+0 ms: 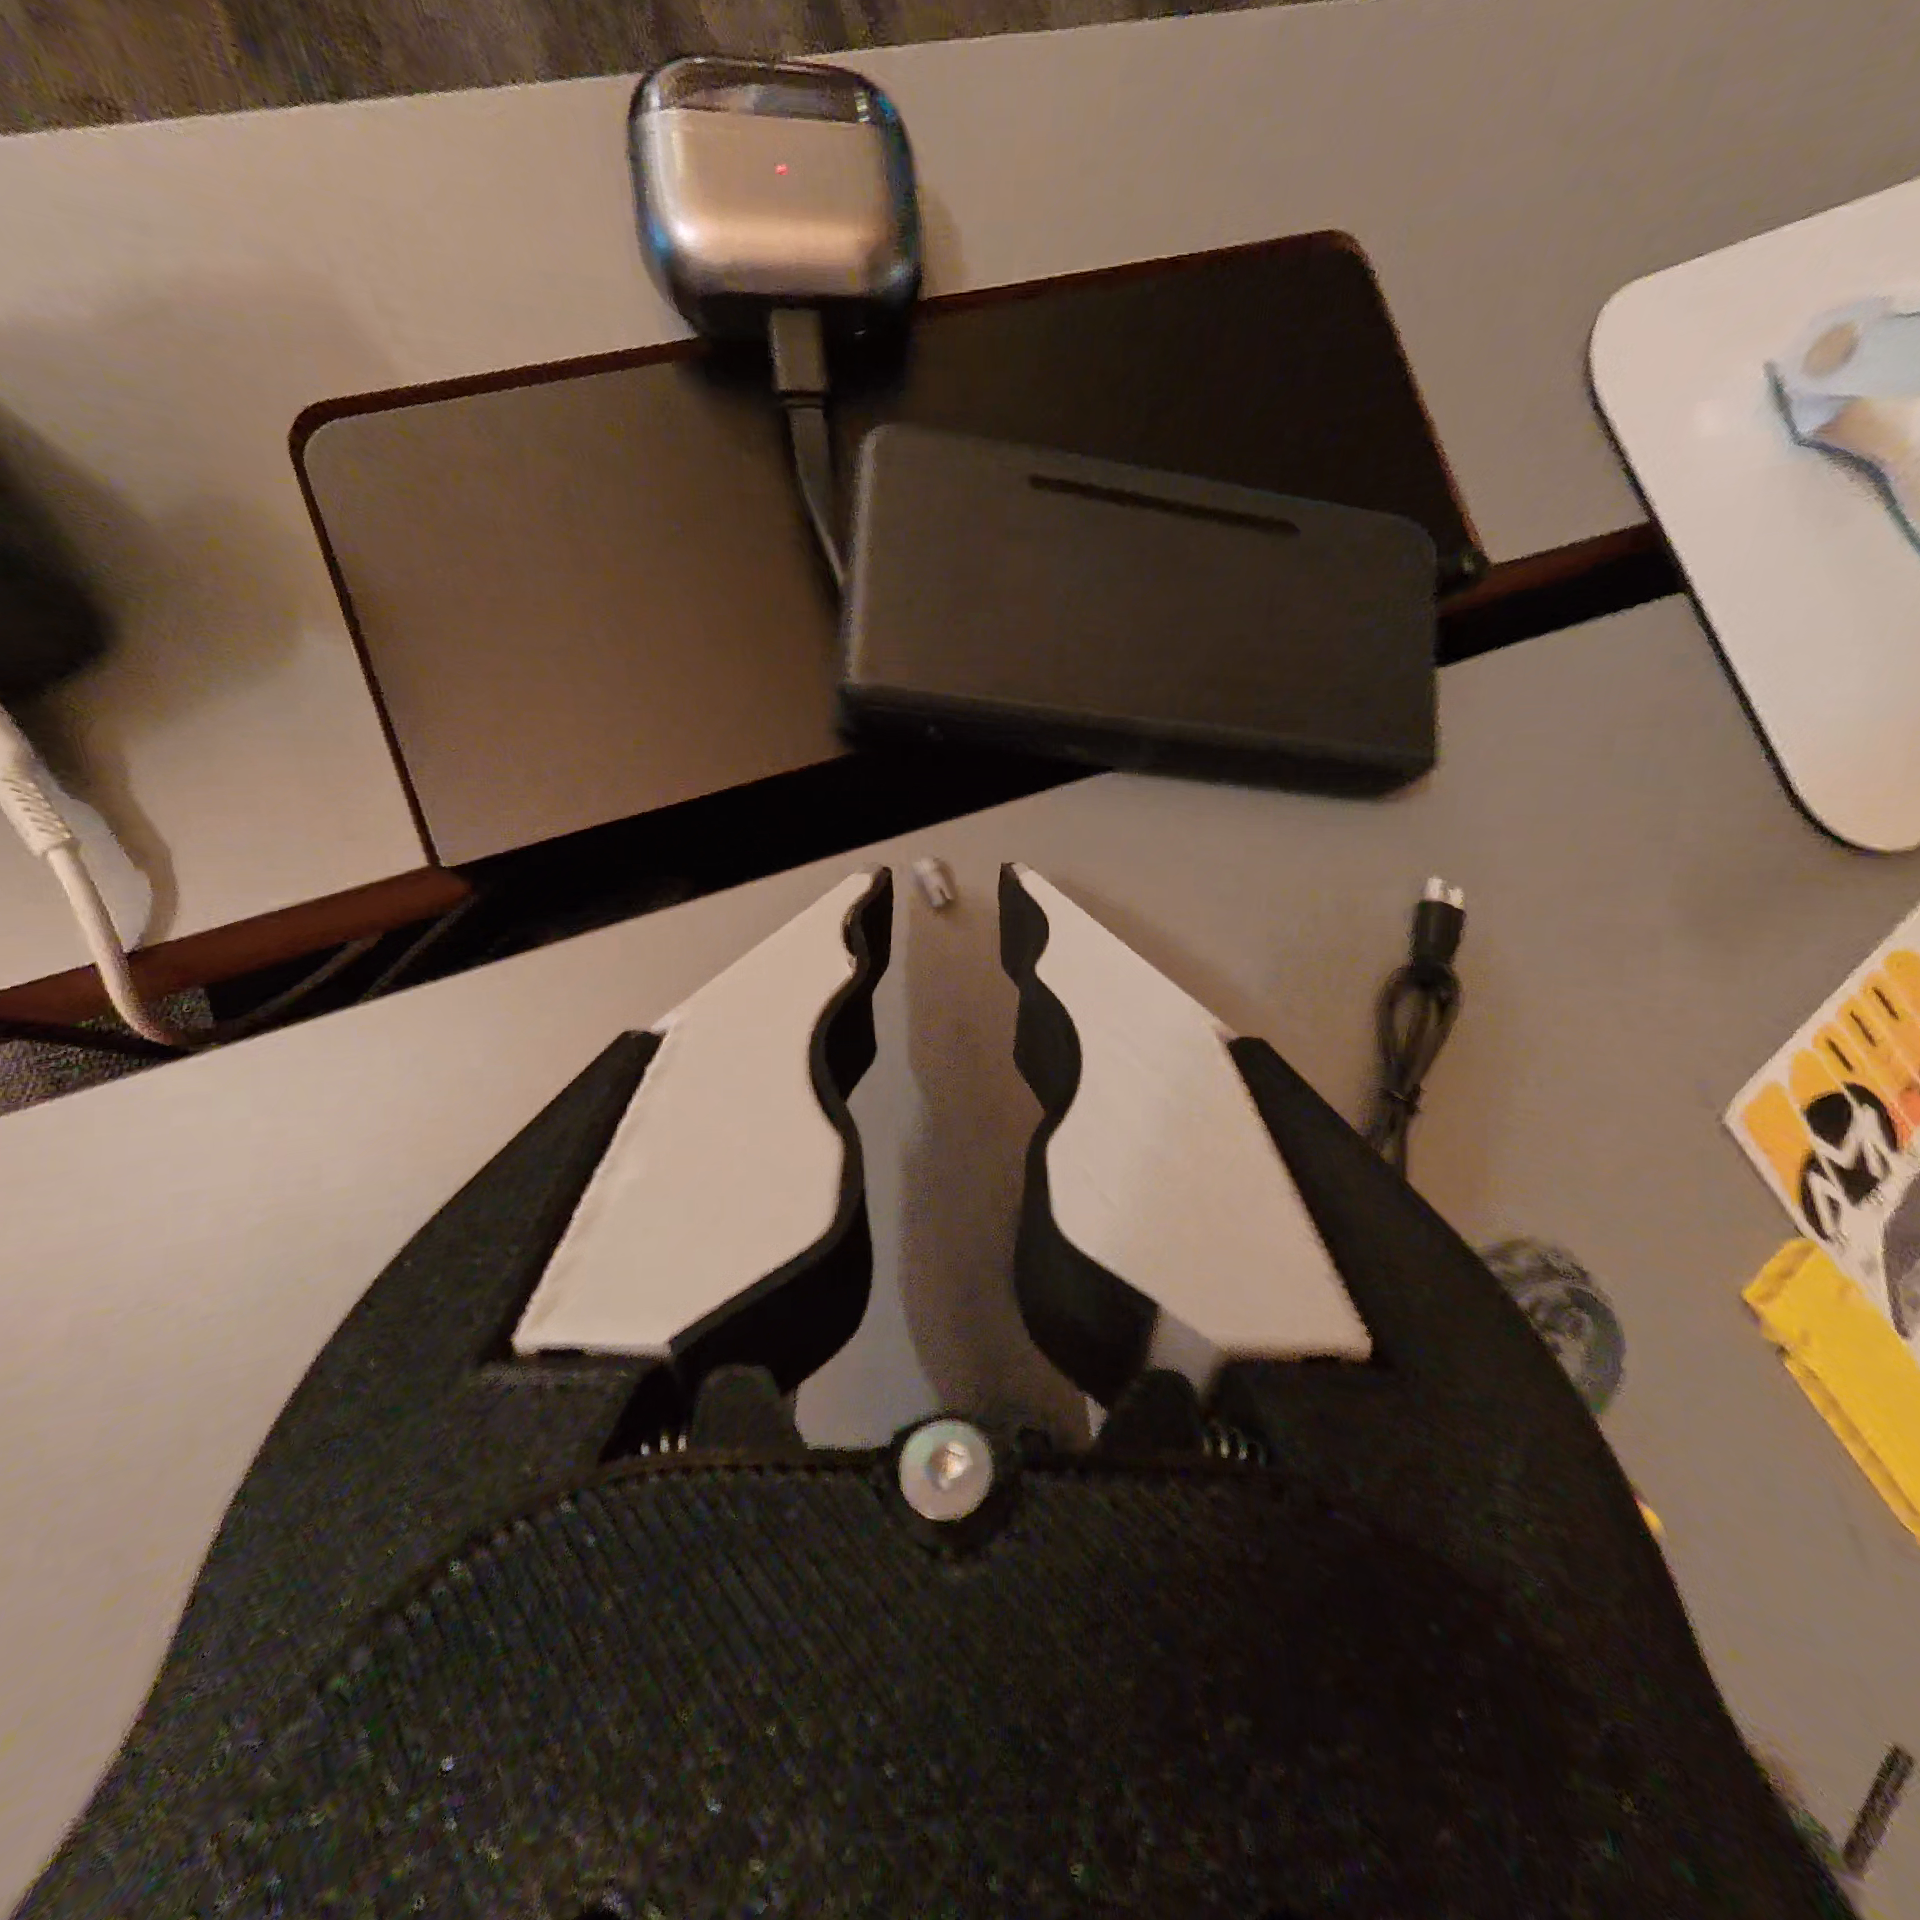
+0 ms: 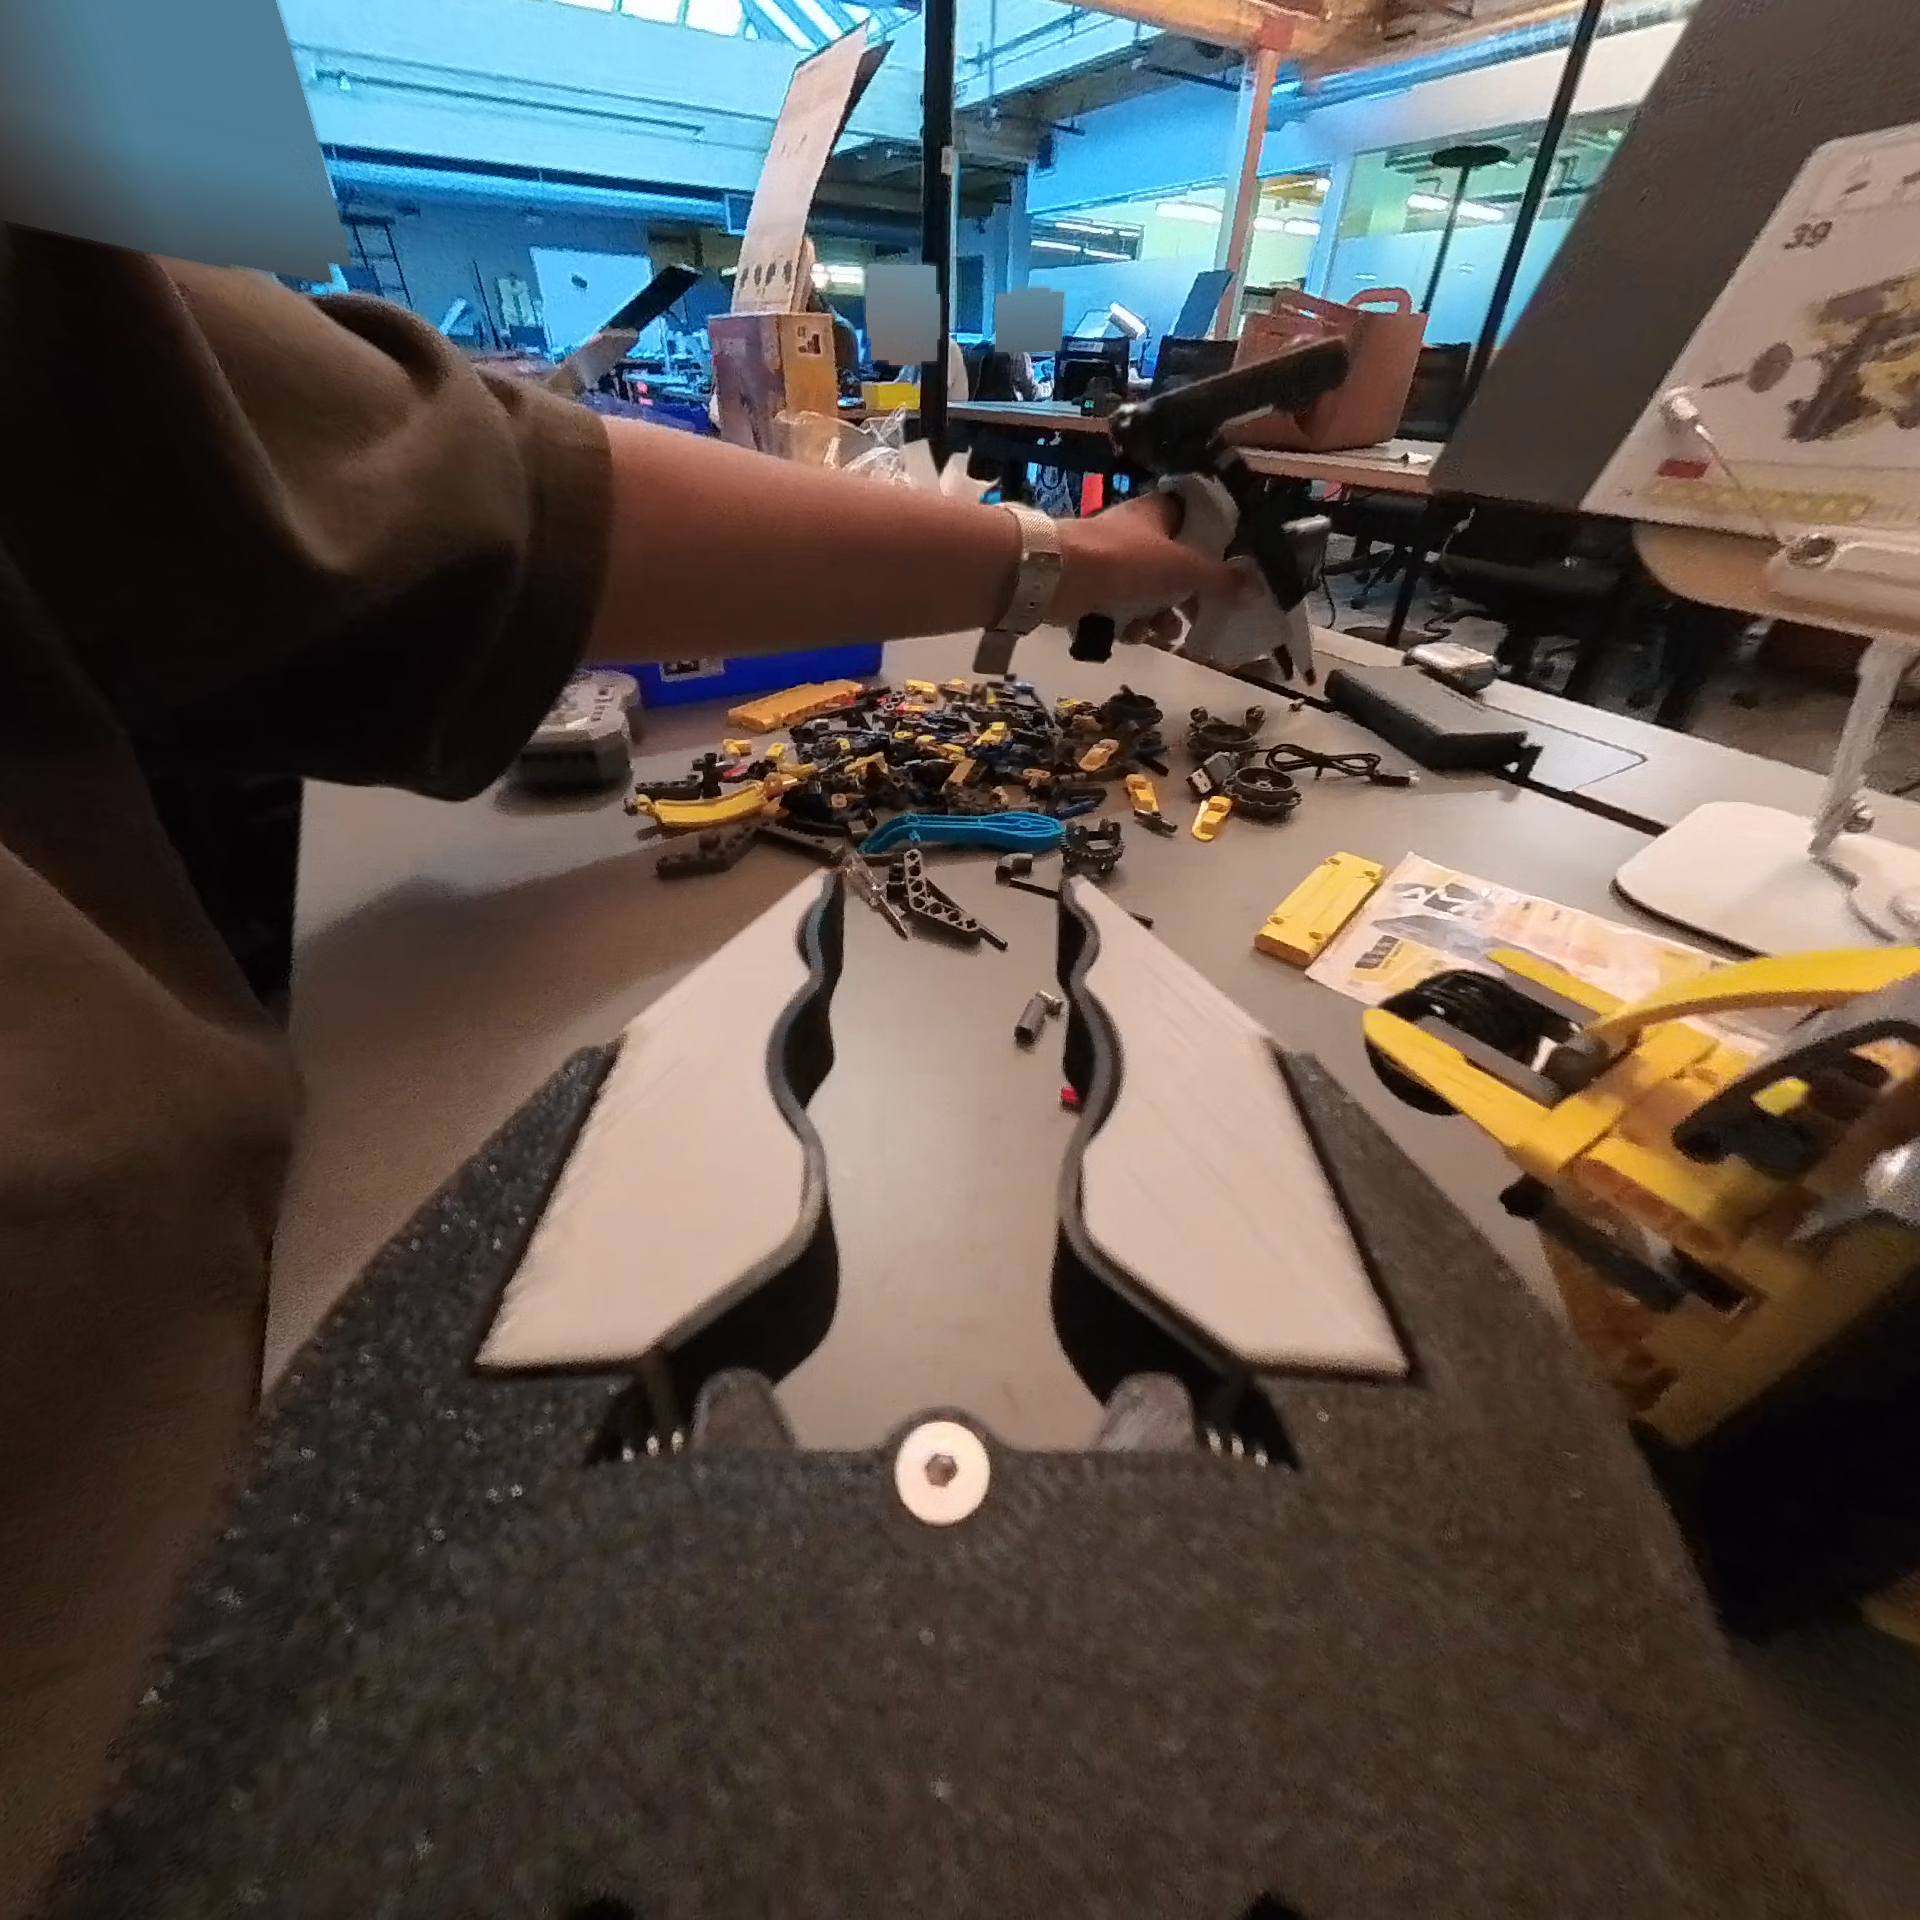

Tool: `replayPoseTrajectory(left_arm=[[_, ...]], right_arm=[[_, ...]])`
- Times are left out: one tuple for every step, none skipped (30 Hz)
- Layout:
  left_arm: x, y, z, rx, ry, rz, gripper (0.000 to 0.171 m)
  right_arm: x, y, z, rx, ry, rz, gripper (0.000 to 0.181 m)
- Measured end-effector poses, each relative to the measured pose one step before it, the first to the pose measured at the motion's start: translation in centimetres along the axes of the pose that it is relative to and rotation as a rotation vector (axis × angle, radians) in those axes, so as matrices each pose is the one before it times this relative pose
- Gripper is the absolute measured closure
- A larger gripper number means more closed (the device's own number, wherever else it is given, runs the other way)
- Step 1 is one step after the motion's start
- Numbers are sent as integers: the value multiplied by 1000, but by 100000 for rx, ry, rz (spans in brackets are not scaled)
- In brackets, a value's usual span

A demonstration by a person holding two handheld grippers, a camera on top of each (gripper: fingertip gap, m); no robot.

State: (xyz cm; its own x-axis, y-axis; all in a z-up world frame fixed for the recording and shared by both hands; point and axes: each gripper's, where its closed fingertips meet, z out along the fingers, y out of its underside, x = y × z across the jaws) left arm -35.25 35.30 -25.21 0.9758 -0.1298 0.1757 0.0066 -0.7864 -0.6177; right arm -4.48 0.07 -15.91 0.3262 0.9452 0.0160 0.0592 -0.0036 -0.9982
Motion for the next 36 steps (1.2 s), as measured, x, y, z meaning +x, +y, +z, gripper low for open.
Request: replayPoseTrajectory(left_arm=[[-307, -4, 413, -828, -672, -353, 153], [-94, 58, 339, -870, 510, -46, 153], [-17, 123, 295, -839, 738, -1, 153], [-50, 226, 266, -1227, 203, 244, 154], [-249, 135, 143, -399, -1329, 334, 157], [65, -26, -34, 980, 637, 1564, 159], [-82, 106, 4, -52, -176, 384, 160], [31, 46, -29, 396, 607, 398, 161], [-45, 76, -12, 310, 100, 403, 163], [-112, 80, -50, 200, -405, 1336, 168], [36, 78, -53, 165, 309, 1107, 168], [73, 134, -103, -325, 203, 430, 168], [160, 236, -189, -866, 370, 436, 169], [285, 246, -345, -670, 674, 913, 169], [290, 163, -573, 505, 238, 1197, 169], [376, 201, -802, 743, 555, 1184, 169], [502, 326, -1001, 342, 1084, 1129, 169], [573, 485, -1153, 192, 1226, 1372, 169], [656, 721, -1232, -470, 1373, 1331, 169], [587, 926, -1239, -988, 737, 1137, 169], [466, 1121, -1190, -1321, -31, 1179, 169], [361, 1305, -1120, -1921, -730, 1076, 169], [231, 1317, -1035, -1468, -1492, 1036, 169], [248, 1270, -922, -938, -1044, 707, 168], [379, 1205, -781, -793, 78, -140, 169], [521, 1067, -635, -269, 1312, -733, 169], [565, 914, -451, 10, 1834, -970, 169], [412, 796, -278, 50, 1262, -1068, 169], [285, 664, -128, 53, 721, -786, 169], [225, 522, -4, 46, 530, -363, 168], [142, 397, 68, 49, 156, -123, 168], [47, 312, 91, -4, -575, -270, 168], [20, 195, 66, 223, -826, -421, 168], [210, 83, 68, 618, 196, -368, 169], [279, 4, 79, 817, 669, -367, 169], [172, -2, 71, 674, 56, -442, 169]], right_arm=[[223, -8, -38, 330, 107, 1864, 141], [201, -9, -29, 358, -7, 1784, 141], [184, -30, -51, 407, -91, 1685, 141], [180, -38, -44, 425, -33, 1683, 141], [211, -40, -41, 388, 60, 1709, 140], [213, -45, -37, 311, 103, 1709, 140], [224, -25, -10, 183, 129, 1729, 140], [202, -18, -21, 115, 61, 1641, 140], [153, -35, -29, 242, -62, 1427, 140], [119, -59, -56, 458, -38, 1131, 140], [88, -74, -77, 616, 7, 772, 140], [63, -84, -94, 670, 66, 435, 140], [36, -57, -95, 541, 198, 146, 140], [38, -40, -97, 385, 336, -123, 140], [31, -34, -104, 301, 432, -288, 140], [3, -22, -109, 247, 449, -302, 140], [-10, -46, -108, 365, 437, -421, 140], [-4, -53, -115, 403, 429, -451, 140], [-15, -57, -111, 416, 307, -405, 140], [-49, -49, -80, 352, 66, -281, 140], [-74, -40, -52, 196, -183, -193, 140], [-94, -28, -13, 114, -365, -213, 140], [-136, -7, 32, -94, -549, -176, 140], [-184, 22, 53, -276, -763, -245, 140], [-217, 53, 73, -384, -801, -407, 140], [-234, 75, 81, -504, -722, -670, 140], [-213, 81, 79, -540, -506, -969, 140], [-193, 77, 68, -576, -270, -1205, 140], [-169, 70, 67, -549, -91, -1308, 140], [-152, 64, 45, -469, -12, -1252, 140], [-117, 68, 41, -395, 70, -1077, 140], [-86, 61, 19, -304, 119, -827, 140], [-55, 50, -6, -173, 106, -524, 140], [-31, 7, -28, 47, 90, -274, 140], [8, -34, -39, 256, 126, -30, 140], [31, -51, -50, 364, 131, 186, 140]])
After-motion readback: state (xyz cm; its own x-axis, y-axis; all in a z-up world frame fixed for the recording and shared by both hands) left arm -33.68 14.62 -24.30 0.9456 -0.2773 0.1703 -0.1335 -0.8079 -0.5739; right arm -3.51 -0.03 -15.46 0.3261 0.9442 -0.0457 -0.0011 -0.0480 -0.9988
